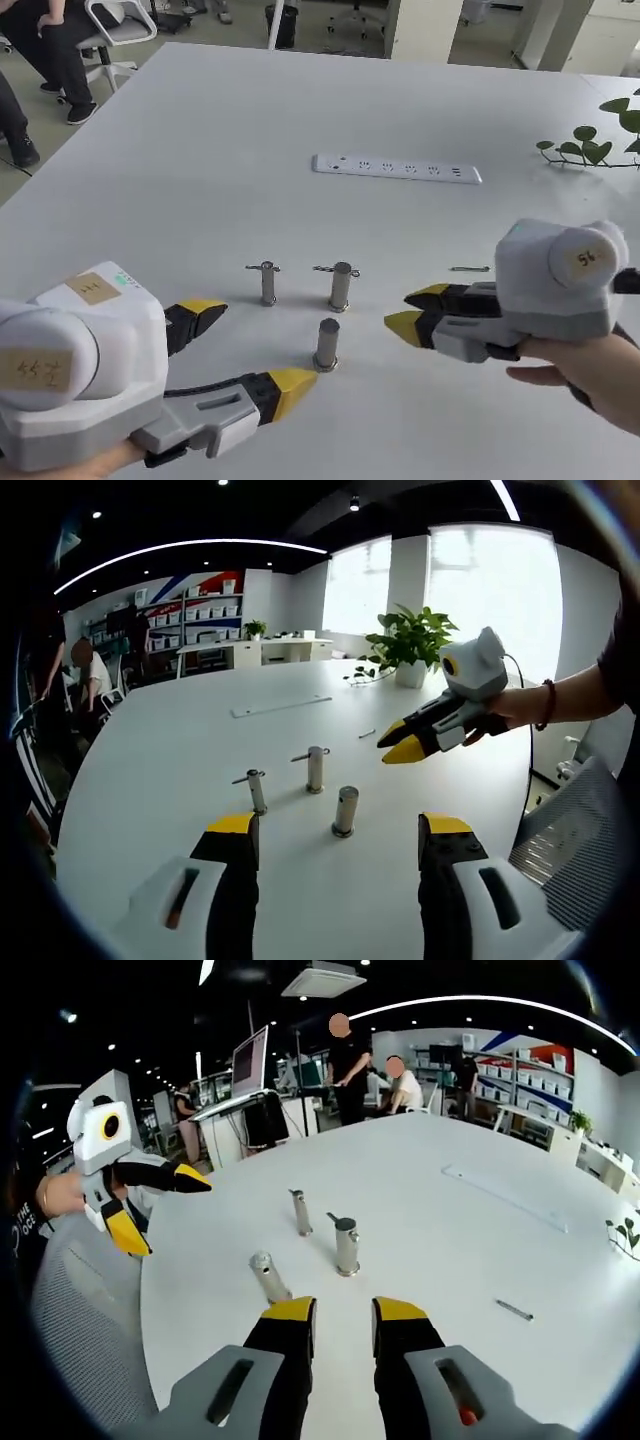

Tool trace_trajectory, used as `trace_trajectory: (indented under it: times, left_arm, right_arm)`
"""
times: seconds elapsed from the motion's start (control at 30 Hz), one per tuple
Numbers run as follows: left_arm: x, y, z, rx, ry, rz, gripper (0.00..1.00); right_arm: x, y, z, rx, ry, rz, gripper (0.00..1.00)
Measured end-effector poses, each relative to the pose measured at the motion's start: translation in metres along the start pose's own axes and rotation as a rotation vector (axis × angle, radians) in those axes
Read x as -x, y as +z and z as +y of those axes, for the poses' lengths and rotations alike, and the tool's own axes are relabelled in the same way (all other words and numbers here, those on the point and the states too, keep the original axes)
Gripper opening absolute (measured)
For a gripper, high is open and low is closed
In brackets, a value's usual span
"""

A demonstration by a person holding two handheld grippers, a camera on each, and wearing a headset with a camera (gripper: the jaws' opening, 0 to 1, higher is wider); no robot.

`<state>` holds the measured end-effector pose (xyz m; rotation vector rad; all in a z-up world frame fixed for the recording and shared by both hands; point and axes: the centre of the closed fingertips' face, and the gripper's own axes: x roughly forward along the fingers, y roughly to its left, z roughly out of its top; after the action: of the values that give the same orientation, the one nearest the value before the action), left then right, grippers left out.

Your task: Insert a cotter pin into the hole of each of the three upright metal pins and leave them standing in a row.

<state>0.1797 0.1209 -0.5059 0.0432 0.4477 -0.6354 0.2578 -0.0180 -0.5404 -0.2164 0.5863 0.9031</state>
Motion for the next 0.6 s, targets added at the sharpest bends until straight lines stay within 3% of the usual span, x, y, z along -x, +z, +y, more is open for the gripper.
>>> trace_trajectory:
  times: [0.2, 0.27, 0.43, 0.6]
  left_arm:
    - [-0.003, 0.003, 0.003, -0.02, 0.005, -0.008, 0.64]
    - [-0.005, 0.004, 0.005, -0.017, 0.013, -0.008, 0.64]
    - [-0.007, 0.0, 0.005, -0.014, 0.016, 0.015, 0.64]
    - [-0.008, 0.002, 0.007, -0.021, 0.028, -0.005, 0.65]
  right_arm:
    - [0.016, 0.001, -0.038, 0.011, -0.045, 0.021, 0.15]
    - [0.019, -0.003, -0.061, -0.043, -0.083, 0.031, 0.13]
    - [0.016, -0.012, -0.099, -0.076, -0.134, 0.052, 0.12]
    - [0.008, -0.025, -0.124, -0.071, -0.148, 0.118, 0.12]
